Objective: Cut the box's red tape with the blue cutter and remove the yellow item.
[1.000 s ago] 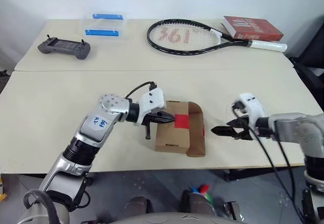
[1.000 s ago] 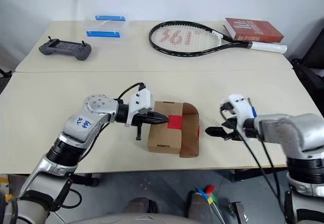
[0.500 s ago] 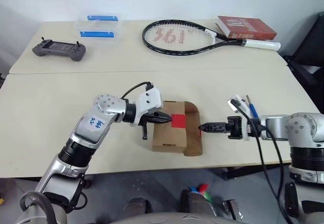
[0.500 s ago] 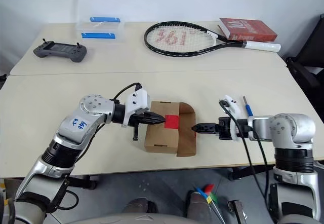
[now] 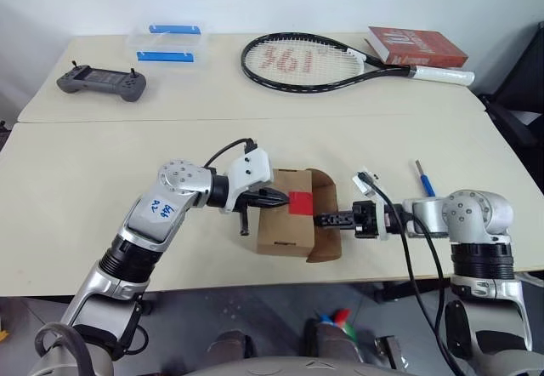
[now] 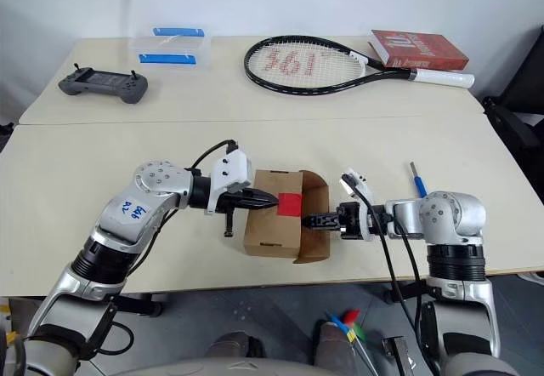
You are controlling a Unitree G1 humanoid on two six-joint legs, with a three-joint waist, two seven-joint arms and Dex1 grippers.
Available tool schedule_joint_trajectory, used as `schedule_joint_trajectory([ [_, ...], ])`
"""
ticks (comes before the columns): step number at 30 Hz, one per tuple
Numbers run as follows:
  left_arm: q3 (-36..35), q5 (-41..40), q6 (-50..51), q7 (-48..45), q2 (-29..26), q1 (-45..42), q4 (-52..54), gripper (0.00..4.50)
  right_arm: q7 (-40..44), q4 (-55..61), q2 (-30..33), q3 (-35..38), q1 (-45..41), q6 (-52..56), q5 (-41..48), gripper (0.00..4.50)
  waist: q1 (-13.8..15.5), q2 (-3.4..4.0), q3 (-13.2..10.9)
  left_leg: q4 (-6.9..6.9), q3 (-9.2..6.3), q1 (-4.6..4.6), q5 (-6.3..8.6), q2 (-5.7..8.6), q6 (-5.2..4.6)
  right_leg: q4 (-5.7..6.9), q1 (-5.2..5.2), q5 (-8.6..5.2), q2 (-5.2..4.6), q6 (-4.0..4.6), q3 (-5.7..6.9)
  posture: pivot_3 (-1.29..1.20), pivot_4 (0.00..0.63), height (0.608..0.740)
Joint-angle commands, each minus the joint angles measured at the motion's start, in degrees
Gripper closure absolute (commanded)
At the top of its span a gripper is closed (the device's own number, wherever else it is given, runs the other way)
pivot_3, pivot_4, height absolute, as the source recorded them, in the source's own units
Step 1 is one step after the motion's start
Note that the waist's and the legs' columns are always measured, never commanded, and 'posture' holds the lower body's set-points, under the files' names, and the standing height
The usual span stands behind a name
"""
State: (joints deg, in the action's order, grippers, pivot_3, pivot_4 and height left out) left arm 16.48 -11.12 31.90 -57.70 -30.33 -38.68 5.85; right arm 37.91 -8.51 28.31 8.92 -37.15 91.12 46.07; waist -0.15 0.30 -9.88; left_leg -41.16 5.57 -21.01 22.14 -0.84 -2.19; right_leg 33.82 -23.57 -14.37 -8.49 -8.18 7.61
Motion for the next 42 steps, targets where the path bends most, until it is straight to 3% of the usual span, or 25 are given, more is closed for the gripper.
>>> schedule_joint_trajectory([
  [1, 1.8, 1.1, 0.2, -0.6, -0.6, 0.9, -1.2, 4.5, 0.5, -2.1, 1.8, -4.3, 0.1, -1.2, -2.4, 2.26, 0.0, 0.0, 0.0, 0.0, 0.0, 0.01, 0.0, 0.0, 0.0, 0.0, 0.02, 0.0, 0.0, 0.0, 0.01, 0.0, 0.15, 0.74],
  [4, 1.7, 1.1, 0.1, -0.5, -0.6, 0.9, -1.3, 4.5, 1.7, -1.9, 2.7, -6.7, -0.7, -1.8, -2.4, 2.86, 0.0, 0.01, 0.0, -0.01, -0.01, 0.06, 0.0, 0.0, 0.0, 0.01, 0.04, 0.0, 0.0, 0.0, -0.01, 0.0, 0.15, 0.74],
  [9, 1.6, 1.1, 0.1, -0.4, -0.5, 1.1, -1.2, 4.5, 3.9, -2.2, 3.1, -8.1, -1.5, -1.9, -2.1, 4.46, 0.0, 0.0, 0.0, 0.03, -0.02, 0.05, 0.0, 0.0, 0.01, 0.0, 0.03, 0.0, 0.0, 0.0, 0.01, 0.0, 0.15, 0.74],
  [25, -2.9, -1.8, -3.8, 0.2, 1.2, 1.3, -2.4, 4.5, 1.5, -2.2, 4.9, -4.1, -3.8, 0.8, -3.2, 4.46, 0.1, 0.02, 0.0, -0.02, -0.07, 0.0, 0.0, 0.0, 0.0, -0.01, 0.03, 0.0, -0.02, 0.0, 0.01, 0.0, 0.15, 0.74],
  [32, -3.7, -1.7, -7.7, 3.2, 5.7, 1.8, -5.4, 4.5, 2.1, -4.2, 13.5, -4.8, -9.0, 1.4, 5.9, 4.46, 0.2, 0.11, -0.1, 0.03, -0.08, -0.22, 0.0, 0.06, -0.02, -0.09, -0.1, 0.01, -0.05, -0.03, 0.09, 0.0, 0.15, 0.74],
  [42, 0.8, 0.6, -12.7, 6.2, 15.4, 0.2, -10.7, 4.5, 5.2, -1.7, 31.7, -19.3, -16.1, 1.4, 11.0, 4.46, 0.5, 0.22, -0.2, 0.08, 0.23, -0.29, 0.01, 0.05, -0.01, -0.23, -0.1, 0.02, -0.05, -0.04, 0.18, 0.0, 0.15, 0.74],
])
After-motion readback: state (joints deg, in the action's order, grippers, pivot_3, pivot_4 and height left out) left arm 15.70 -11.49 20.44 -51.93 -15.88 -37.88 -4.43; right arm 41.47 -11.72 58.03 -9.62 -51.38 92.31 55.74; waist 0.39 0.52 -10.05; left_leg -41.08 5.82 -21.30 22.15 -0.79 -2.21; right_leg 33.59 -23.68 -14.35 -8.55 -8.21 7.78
